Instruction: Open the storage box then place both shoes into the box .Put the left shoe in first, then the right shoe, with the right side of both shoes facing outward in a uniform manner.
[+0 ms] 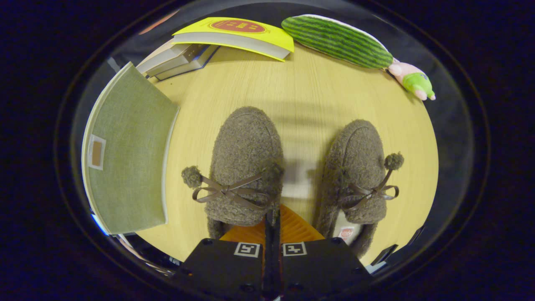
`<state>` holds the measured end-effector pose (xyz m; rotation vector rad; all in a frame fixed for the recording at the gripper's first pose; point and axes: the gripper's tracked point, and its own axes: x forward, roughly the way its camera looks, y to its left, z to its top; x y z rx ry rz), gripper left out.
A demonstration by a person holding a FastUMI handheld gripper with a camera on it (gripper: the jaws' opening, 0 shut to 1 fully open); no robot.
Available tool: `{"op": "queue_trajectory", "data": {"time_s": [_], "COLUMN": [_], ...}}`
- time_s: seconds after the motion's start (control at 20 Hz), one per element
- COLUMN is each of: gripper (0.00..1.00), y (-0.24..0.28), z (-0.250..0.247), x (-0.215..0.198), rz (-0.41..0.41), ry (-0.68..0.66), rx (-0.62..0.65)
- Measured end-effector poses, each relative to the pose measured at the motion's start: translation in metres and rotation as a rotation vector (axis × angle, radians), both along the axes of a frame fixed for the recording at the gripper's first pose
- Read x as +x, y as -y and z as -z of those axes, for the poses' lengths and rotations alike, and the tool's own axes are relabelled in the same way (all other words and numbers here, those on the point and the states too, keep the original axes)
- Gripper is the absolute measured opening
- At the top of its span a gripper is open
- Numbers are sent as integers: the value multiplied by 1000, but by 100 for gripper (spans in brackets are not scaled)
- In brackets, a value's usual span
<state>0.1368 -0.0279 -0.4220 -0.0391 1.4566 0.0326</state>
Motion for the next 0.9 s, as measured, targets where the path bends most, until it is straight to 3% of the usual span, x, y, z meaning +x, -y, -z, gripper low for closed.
{"op": "queue_trajectory", "data": {"time_s": [0.45, 0.9], "gripper": [6, 6], "y": [-44, -86], "z": [-70, -156], "x": [6, 3], "rz": [117, 54], "ry": [45, 123], "rx": [225, 214]}}
